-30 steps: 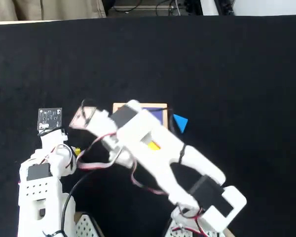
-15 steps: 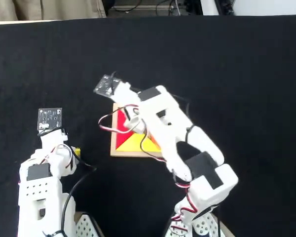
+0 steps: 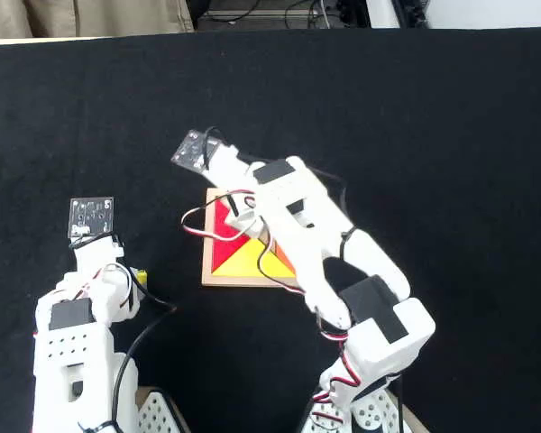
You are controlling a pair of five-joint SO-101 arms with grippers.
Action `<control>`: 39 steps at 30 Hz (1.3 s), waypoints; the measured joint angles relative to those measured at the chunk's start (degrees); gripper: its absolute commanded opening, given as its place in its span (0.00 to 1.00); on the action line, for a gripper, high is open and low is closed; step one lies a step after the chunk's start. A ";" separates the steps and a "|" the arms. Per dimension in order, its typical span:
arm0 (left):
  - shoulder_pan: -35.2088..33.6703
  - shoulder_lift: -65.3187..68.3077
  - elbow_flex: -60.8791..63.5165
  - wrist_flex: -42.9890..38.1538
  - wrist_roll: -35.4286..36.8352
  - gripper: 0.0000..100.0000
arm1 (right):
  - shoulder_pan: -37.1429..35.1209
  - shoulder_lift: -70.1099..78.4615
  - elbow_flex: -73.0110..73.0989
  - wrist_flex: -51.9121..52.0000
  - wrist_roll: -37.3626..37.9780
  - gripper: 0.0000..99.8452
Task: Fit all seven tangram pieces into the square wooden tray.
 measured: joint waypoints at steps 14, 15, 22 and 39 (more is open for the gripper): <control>0.00 0.00 0.00 0.00 0.00 0.22 | 0.62 0.00 2.46 -3.34 -7.82 0.15; 0.00 0.00 0.00 0.00 0.00 0.22 | 0.62 0.00 2.99 -3.34 -7.91 0.15; 0.00 0.00 0.00 0.00 0.00 0.22 | 0.62 0.00 4.04 -3.34 -8.26 0.16; 0.00 0.00 0.00 0.00 0.00 0.22 | 0.62 0.00 4.04 -1.67 -8.18 0.21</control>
